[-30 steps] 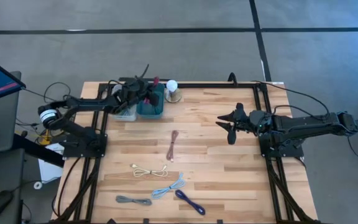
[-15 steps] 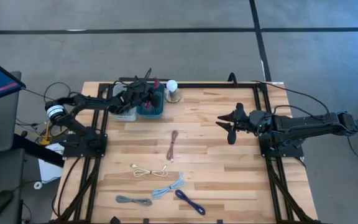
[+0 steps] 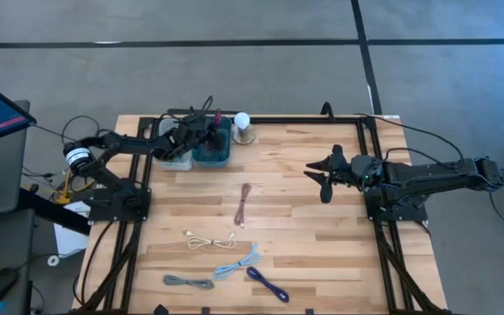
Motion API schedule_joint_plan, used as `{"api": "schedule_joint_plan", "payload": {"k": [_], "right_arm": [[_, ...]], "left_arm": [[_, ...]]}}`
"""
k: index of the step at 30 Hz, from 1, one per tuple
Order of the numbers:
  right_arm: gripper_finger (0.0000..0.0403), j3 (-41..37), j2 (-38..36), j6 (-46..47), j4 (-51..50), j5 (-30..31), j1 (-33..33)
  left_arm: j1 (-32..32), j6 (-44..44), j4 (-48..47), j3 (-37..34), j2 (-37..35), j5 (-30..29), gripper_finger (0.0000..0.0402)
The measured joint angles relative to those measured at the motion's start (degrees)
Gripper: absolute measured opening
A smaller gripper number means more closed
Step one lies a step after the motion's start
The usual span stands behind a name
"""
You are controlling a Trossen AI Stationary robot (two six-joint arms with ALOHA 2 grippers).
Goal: Pick & Place USB Port
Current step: Put the pink patterned charger cable into the blue bin, then put the pink charger cable into the gray bin
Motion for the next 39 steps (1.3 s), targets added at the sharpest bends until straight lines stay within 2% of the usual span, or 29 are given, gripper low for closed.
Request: {"api": "schedule_joint_plan", "payload": {"k": [8,14,17,20,23,27,31,36,39], "right_arm": [[0.0118,0.00,0.00,0.00,0.00,0.00,0.00],[0.0118,0.00,0.00,0.00,0.00,0.00,0.00],[0.0118,0.00,0.00,-0.28,-0.01,0.00,0.00],[0.0118,0.00,0.00,-0.33,-0.02,0.00,0.00],[0.0118,0.00,0.00,-0.44,-0.02,0.00,0.00],[0.0118,0.00,0.00,-0.46,-0.02,0.00,-0.02],[0.0118,0.00,0.00,-0.48,-0.02,0.00,-0.02],[0.0118,0.00,0.00,-0.46,0.00,0.00,-0.02],[0.0118,0.00,0.00,-0.48,0.00,0.00,-0.02]], "left_arm": [[0.00,0.77,0.02,0.00,0.00,0.00,0.0124],[0.31,5.34,0.59,0.00,-2.83,0.59,0.0131],[-0.22,7.25,0.45,0.00,-6.82,5.98,0.0131],[-1.90,4.95,0.50,0.00,-11.75,14.97,0.0131],[-5.11,-0.55,0.53,0.00,-16.34,24.16,0.0131],[-11.47,-1.63,0.50,0.00,-21.06,32.82,0.0131],[-18.54,-1.64,0.48,0.00,-24.14,33.94,0.0131],[-25.96,-1.66,-0.64,0.00,-24.53,33.90,0.0131],[-29.61,-3.06,-3.09,0.00,-23.43,31.30,0.0131]]}}
